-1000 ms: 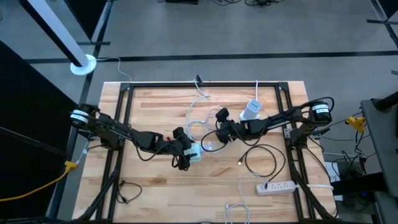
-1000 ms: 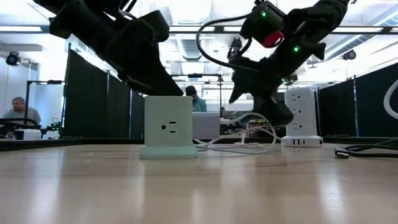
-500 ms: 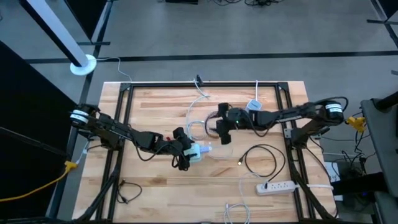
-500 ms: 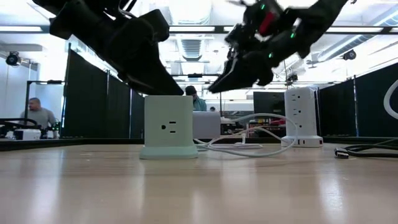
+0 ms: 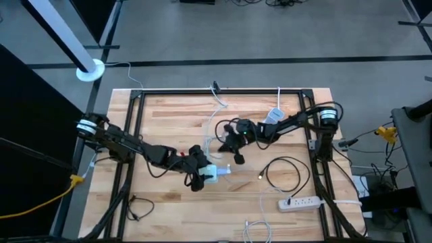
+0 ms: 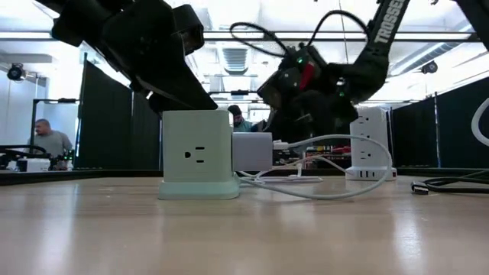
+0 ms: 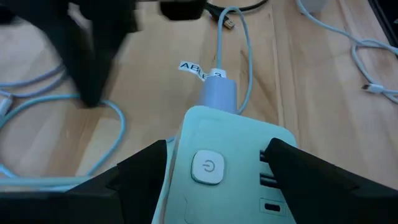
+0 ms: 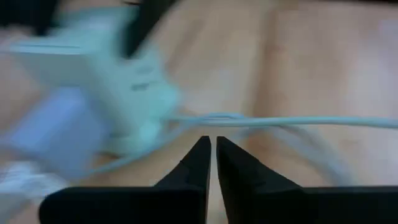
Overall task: Insert USB
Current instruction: Adjust the cables on the table
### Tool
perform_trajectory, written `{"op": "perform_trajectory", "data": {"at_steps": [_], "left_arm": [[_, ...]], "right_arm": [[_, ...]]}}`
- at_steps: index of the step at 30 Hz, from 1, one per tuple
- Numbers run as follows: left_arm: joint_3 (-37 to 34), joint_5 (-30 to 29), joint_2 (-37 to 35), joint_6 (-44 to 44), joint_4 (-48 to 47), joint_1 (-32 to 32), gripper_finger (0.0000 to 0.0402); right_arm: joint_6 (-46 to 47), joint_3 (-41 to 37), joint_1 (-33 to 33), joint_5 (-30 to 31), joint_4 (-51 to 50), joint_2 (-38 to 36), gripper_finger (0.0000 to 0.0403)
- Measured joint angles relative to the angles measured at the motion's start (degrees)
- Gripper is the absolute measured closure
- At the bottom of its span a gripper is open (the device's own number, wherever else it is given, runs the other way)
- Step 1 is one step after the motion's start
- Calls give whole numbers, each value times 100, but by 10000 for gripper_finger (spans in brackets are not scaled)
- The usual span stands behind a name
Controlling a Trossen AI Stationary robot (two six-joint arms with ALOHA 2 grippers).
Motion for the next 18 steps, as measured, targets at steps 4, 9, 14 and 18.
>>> {"op": "perform_trajectory", "data": {"at_steps": [4,9,14,18], "left_arm": [[2,77,-2,-47,-32,-27,128],[8,157,-7,-104,-86,-45,128],[31,207,-20,-455,-333,-45,128],[35,231,-24,-530,-427,-45,128]], "right_arm": [[1,244,26,-218,-442,324,389],[-331,515,24,-169,-1278,476,401],[-836,814,-37,105,-3084,155,400],[-1347,1036,-33,1013,-4998,-362,400]]}}
